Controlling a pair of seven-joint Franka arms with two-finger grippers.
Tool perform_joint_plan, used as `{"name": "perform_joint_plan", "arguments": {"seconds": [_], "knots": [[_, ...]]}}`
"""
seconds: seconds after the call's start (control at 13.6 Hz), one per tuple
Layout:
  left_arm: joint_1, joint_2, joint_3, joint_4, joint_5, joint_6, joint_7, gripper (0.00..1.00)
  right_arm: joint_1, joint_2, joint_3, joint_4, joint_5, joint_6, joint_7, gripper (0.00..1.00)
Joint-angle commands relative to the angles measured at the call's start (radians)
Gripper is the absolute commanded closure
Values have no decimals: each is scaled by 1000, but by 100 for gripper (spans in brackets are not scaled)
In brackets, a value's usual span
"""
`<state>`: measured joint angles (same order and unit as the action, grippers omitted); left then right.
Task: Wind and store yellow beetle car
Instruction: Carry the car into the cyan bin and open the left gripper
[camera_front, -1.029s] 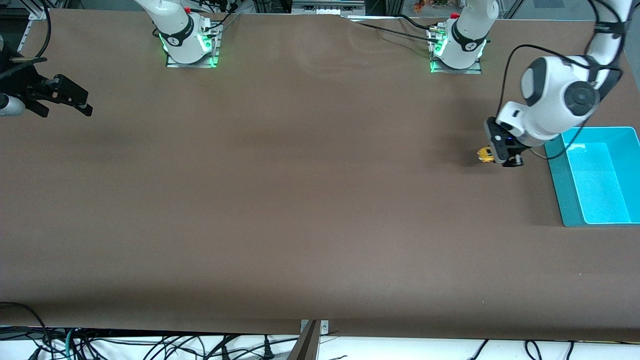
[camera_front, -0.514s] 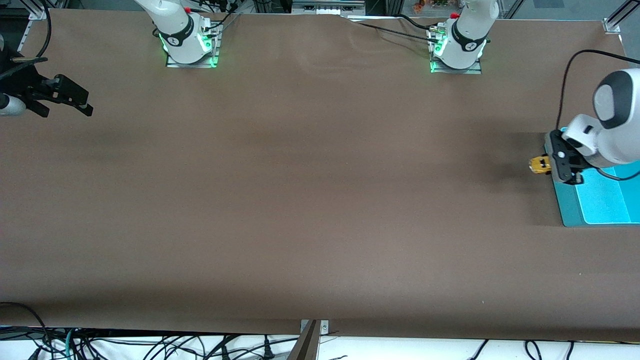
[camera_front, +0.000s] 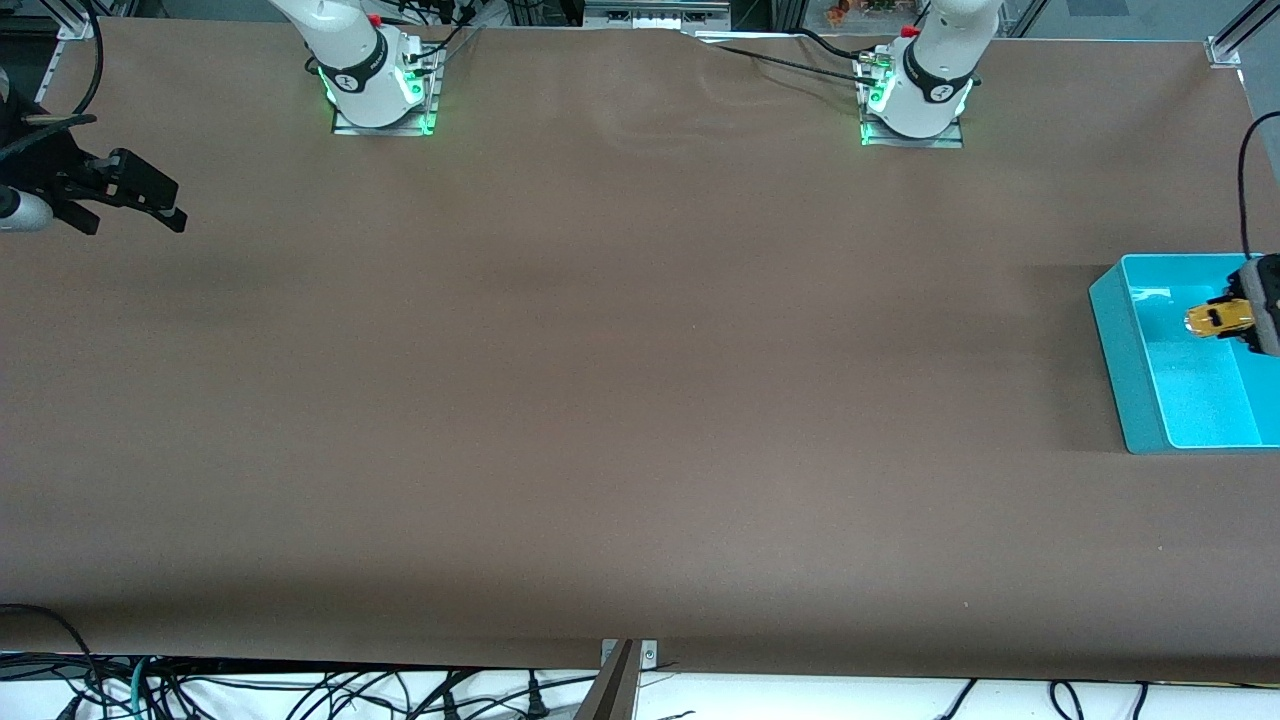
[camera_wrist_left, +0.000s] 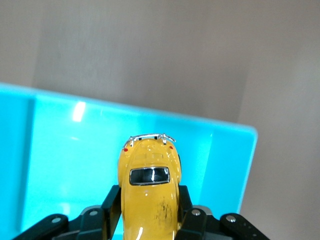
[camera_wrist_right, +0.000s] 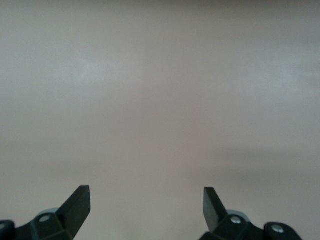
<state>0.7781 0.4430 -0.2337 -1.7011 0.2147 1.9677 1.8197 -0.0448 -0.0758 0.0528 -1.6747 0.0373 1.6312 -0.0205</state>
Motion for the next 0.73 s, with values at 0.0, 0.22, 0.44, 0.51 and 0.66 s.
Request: {"name": "perform_joint_plan", "arguments": {"seconds": [0.0, 0.22, 0.44, 0.51, 0.66], "knots": [[29, 158, -16, 136, 26, 54, 97, 94, 6, -2, -2, 15, -2, -13, 10, 0], [47, 215, -16, 133, 26, 150, 163, 94, 6, -2, -2, 15, -2, -13, 10, 0], [55, 272, -16, 123, 25, 221, 185, 94, 6, -2, -2, 15, -2, -13, 8, 0], [73, 278, -16, 113, 25, 221, 187, 93, 8, -2, -1, 15, -2, -13, 10, 0], [78, 283, -16, 98, 23, 221, 187, 92, 8, -2, -2, 15, -2, -13, 8, 0]]}}
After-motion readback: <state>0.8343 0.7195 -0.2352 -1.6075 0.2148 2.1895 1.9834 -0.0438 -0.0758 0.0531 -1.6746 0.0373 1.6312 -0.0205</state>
